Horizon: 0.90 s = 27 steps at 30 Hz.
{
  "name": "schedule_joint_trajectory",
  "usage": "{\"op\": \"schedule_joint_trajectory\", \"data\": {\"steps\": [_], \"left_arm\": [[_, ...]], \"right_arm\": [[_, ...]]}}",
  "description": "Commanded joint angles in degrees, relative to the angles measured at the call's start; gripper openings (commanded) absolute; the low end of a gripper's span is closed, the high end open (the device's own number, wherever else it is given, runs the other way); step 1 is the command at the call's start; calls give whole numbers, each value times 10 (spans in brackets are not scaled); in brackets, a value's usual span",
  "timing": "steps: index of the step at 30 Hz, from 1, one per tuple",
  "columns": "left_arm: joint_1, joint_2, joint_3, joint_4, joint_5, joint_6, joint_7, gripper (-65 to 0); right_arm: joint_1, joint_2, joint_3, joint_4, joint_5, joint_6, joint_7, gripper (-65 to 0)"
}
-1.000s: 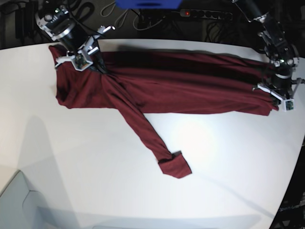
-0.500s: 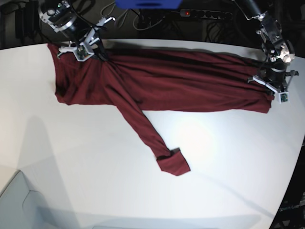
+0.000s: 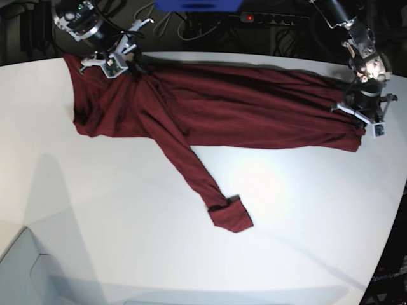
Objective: Layout the t-shirt on the table in an organized manner, then fold the t-shirt properly
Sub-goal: 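Release the fold with the right gripper and lift it away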
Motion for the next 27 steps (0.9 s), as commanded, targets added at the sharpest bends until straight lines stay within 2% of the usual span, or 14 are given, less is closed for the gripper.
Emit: {"op": "schedule_joint_trajectory", "data": {"steps": [1, 5, 8, 14, 19, 22, 27], "left_arm": [[0, -5, 0, 8, 5, -3, 16, -537], [1, -4, -1, 9, 5, -3, 16, -417], [1, -1, -1, 7, 5, -3, 16, -368], [1, 4, -2, 9, 5, -3, 15, -327], [1, 4, -2, 9, 5, -3, 17, -325], [4, 4, -3, 9, 5, -3, 17, -325], [11, 1, -3, 10, 5, -3, 17, -325]], "right_arm": [[-4, 1, 5, 22, 12, -2, 16, -433], [-7, -1, 33, 66, 15, -2, 16, -356], [-5, -2, 57, 92, 16, -2, 16, -344], [44, -7, 68, 95, 16, -2, 11, -342], [136, -56, 62, 83, 13, -2, 9, -340], [216, -82, 40, 44, 11, -2, -35, -340], [352, -87, 3, -55, 11, -2, -153, -340]]}}
